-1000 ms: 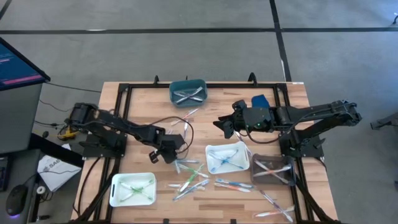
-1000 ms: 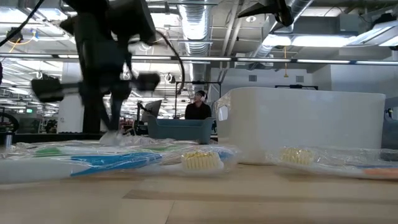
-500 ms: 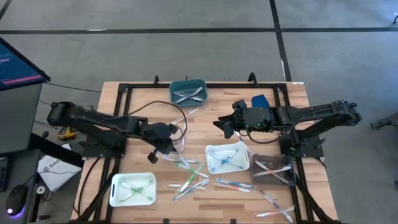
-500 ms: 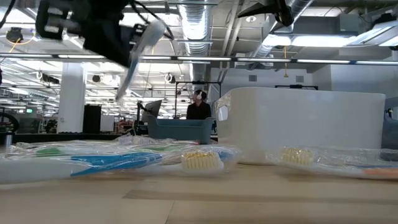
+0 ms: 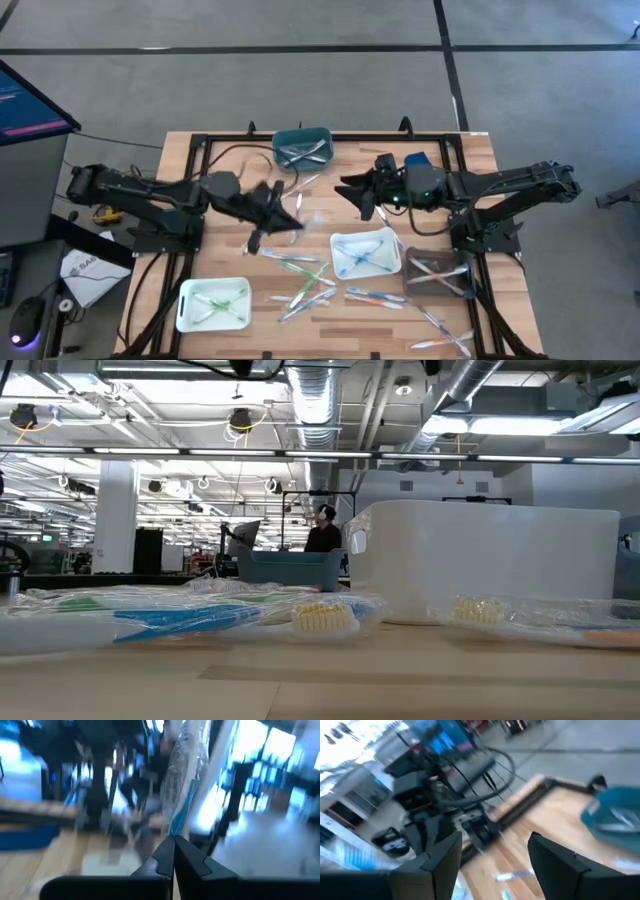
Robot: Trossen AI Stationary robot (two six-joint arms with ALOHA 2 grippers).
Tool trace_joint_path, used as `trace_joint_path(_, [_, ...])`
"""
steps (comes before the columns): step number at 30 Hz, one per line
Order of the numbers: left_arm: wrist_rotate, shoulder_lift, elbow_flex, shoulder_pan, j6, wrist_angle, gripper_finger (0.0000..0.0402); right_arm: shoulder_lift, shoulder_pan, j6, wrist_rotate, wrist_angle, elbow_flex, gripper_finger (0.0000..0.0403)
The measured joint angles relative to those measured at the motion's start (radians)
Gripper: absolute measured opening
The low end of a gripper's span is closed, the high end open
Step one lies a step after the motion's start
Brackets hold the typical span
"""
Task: Pick & Place Toothbrushes
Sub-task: Put the blue toothbrush into the top white bin
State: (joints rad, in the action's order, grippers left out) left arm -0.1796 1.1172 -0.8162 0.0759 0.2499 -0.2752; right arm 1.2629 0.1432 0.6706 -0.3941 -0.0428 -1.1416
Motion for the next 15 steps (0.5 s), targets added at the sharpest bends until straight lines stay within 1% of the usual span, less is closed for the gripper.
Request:
trace_joint_path(2, [0.043,0.000,0.000,-0.014,0.083,-0.112,0.0000,0.000,0.000,-0.021,-0.016,0.039,0.000,0.0221])
trace_joint_path(7, [0.211,0.000,-0.001,-0.036,0.223,-0.352,0.0000,0.000,0.008,-0.025,-0.101,0.095,0.000,0.0221])
trace_joint_path(10, [0.311,0.000,-0.001,-0.052,0.297,-0.365,0.0000,0.000,0.013,-0.026,-0.131,0.151,0.000,0.0221])
trace_joint_path(12, [0.367,0.000,-0.001,-0.054,0.315,-0.362,0.0000,0.001,0.012,-0.032,-0.139,0.201,0.000,0.0223])
trace_joint_path(14, [0.408,0.000,-0.001,-0.054,0.316,-0.358,0.0000,0.001,0.008,-0.074,-0.141,0.260,0.000,0.0229])
trace_joint_path(15, [0.412,0.000,-0.001,-0.054,0.316,-0.350,0.0000,0.001,0.004,-0.097,-0.141,0.288,0.000,0.0233])
